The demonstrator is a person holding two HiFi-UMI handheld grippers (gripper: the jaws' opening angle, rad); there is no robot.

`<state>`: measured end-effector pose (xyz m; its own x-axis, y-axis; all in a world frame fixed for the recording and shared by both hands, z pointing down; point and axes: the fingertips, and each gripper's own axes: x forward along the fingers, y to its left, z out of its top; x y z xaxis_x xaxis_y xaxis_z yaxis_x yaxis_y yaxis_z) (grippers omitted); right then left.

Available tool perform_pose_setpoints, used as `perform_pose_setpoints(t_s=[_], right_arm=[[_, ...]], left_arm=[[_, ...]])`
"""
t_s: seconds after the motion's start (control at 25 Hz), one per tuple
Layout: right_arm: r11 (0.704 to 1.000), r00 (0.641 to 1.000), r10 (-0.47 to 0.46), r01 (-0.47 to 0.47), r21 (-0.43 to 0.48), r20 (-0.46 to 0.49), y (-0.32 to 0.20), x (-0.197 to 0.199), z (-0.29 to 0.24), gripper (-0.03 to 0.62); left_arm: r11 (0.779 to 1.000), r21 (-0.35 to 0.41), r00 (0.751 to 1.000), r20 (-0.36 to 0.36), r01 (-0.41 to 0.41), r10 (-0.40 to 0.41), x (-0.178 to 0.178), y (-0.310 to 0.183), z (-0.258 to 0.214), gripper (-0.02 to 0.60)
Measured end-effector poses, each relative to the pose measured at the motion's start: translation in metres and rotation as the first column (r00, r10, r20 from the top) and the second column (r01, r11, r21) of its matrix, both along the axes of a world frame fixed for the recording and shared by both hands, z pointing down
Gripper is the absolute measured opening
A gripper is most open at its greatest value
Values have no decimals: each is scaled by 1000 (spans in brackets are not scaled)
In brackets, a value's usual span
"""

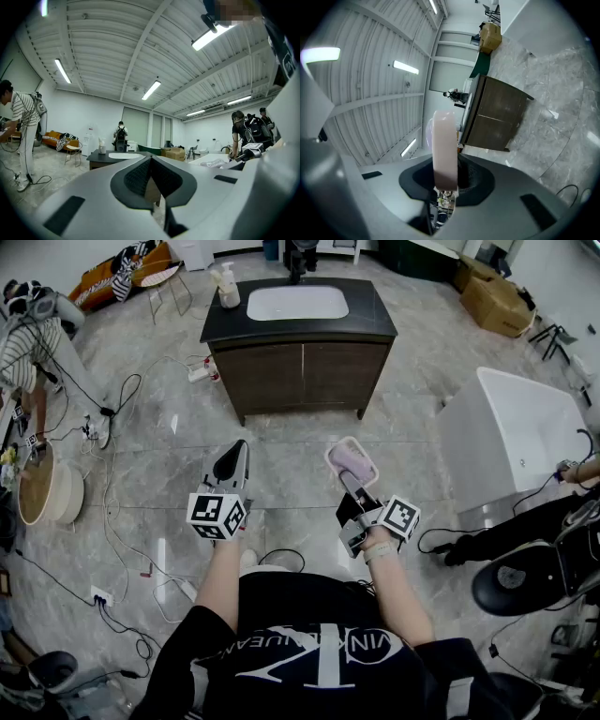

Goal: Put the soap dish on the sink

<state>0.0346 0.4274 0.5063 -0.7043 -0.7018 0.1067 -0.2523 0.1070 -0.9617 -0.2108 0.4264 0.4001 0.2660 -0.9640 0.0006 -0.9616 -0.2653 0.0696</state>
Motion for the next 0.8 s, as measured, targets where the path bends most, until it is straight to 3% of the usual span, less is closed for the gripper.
perform_pose_setpoints(t_s=[0.8], right_arm=[[1000,1000,-15,14,-6,-18,2,20,0,81]], left_arm=[[999,-4,999,-13,36,-36,15,7,3,15]])
